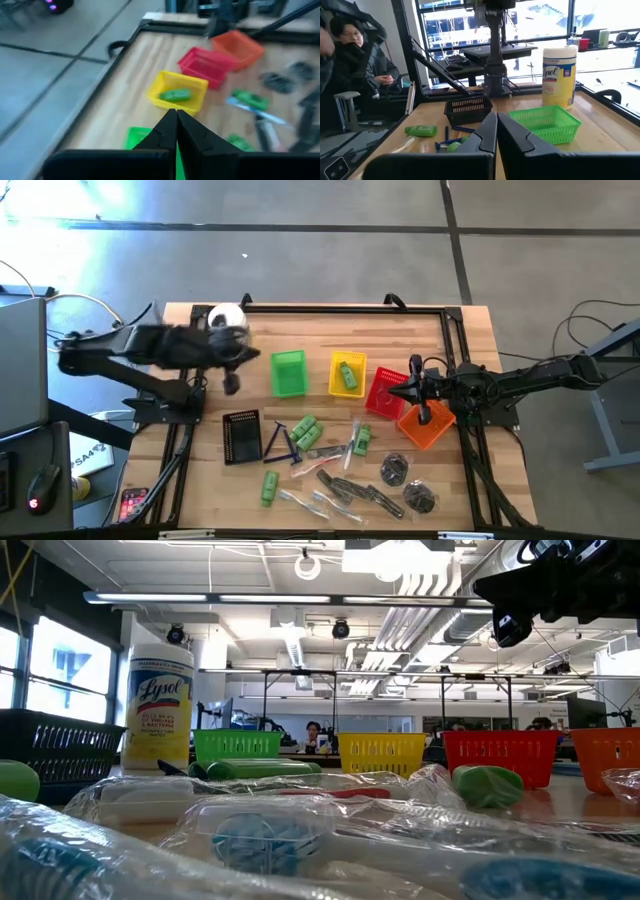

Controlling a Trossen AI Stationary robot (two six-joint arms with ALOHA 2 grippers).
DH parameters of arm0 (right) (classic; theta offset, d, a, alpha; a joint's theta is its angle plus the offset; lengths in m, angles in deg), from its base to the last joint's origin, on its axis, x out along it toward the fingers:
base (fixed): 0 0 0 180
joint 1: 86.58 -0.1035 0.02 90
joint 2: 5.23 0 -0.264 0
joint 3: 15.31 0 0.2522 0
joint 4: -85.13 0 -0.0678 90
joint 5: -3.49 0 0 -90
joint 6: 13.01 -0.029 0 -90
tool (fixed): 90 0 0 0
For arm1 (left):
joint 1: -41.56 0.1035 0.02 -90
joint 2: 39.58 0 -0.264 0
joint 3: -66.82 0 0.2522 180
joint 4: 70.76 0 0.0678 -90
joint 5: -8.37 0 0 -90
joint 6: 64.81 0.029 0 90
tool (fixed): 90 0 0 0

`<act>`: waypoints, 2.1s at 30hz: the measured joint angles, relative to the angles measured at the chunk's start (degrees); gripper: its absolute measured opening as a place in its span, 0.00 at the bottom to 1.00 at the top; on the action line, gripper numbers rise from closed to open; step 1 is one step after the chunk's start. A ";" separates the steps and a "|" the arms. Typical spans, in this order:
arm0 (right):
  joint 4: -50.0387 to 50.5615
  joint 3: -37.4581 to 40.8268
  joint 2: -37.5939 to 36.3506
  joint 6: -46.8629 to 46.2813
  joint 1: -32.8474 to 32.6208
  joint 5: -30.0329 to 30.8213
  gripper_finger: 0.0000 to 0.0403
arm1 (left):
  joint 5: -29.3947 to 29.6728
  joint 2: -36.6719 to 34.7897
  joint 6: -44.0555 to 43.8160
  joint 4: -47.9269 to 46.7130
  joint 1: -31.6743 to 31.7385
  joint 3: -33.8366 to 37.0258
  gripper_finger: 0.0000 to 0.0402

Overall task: Pick & Place Travel size toiletries
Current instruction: Put the orange toothbrush into the green bin

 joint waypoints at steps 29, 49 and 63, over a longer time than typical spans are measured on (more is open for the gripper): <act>-0.47 -10.17 14.67 -0.39 0.00 9.35 0.01 | -2.38 -40.89 16.24 44.02 -7.18 57.54 0.00; 42.77 -57.33 58.22 2.61 -10.94 5.89 0.01 | -2.23 -40.84 12.18 44.65 -7.18 57.54 0.00; 43.73 -73.32 79.90 2.46 -15.26 -1.28 0.50 | -2.22 -40.84 11.79 44.52 -7.18 57.54 0.00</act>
